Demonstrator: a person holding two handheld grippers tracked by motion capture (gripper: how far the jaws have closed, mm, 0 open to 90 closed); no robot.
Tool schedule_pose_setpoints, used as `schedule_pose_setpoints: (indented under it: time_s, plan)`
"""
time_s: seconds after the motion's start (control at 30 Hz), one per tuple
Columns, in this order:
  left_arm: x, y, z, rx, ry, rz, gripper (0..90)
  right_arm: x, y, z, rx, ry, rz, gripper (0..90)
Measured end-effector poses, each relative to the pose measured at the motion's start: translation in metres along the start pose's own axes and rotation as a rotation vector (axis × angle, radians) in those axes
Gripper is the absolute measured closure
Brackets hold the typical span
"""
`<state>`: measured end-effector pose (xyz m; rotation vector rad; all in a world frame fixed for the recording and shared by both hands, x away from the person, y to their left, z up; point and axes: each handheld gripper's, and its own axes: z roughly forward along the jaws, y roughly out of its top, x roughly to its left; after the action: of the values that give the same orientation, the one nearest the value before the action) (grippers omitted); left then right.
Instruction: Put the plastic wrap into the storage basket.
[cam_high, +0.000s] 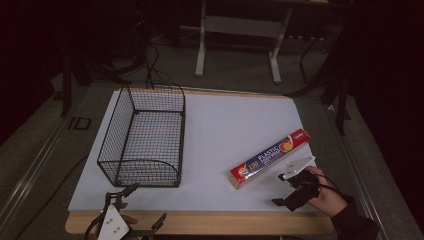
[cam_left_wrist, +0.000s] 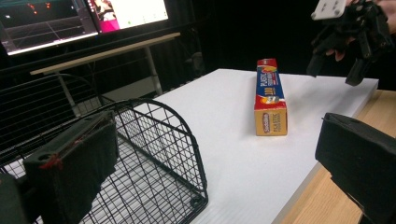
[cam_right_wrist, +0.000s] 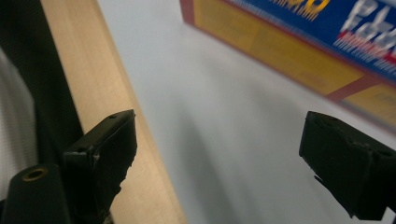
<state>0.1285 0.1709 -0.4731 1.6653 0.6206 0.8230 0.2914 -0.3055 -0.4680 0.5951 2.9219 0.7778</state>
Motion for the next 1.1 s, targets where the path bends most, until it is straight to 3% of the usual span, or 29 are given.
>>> schedule_pose_setpoints:
  time_s: [0.13, 0.27, 0.33, 0.4, 0.6, 0.67, 0.83, 0.93, 1.1]
  plan:
    - [0.000, 0.000, 0.000, 0.001, -0.003, -0.001, 0.0, -0.006, 0.000, 0.006, 0.054, 0.018, 0.021, 10.8]
    - [0.000, 0.000, 0.000, -0.001, -0.005, -0.005, 0.0, -0.007, 0.002, 0.007, 0.089, -0.021, -0.018, 10.8]
    - [0.000, 0.000, 0.000, -0.002, -0.005, -0.006, 0.1, -0.011, 0.004, 0.008, 0.128, -0.011, 0.002, 10.9]
    - [0.000, 0.000, 0.000, -0.004, -0.005, -0.007, 0.0, -0.013, 0.006, 0.008, 0.149, -0.032, -0.005, 13.0]
    - [0.000, 0.000, 0.000, -0.003, -0.008, -0.009, 0.0, -0.023, 0.012, 0.008, 0.230, -0.009, 0.020, 11.0]
    - [0.000, 0.000, 0.000, -0.005, -0.007, -0.010, 0.0, -0.026, 0.014, 0.009, 0.257, -0.036, 0.028, 10.6]
    - [0.000, 0.000, 0.000, -0.003, -0.006, -0.009, 0.0, -0.032, 0.018, 0.012, 0.316, -0.052, 0.041, 10.8]
    - [0.000, 0.000, 0.000, 0.003, 0.000, -0.003, 0.0, -0.035, 0.022, 0.009, 0.338, -0.088, -0.010, 12.3]
    - [0.000, -0.001, 0.000, 0.005, 0.000, -0.006, 0.0, -0.042, 0.032, 0.004, 0.341, -0.119, -0.057, 12.8]
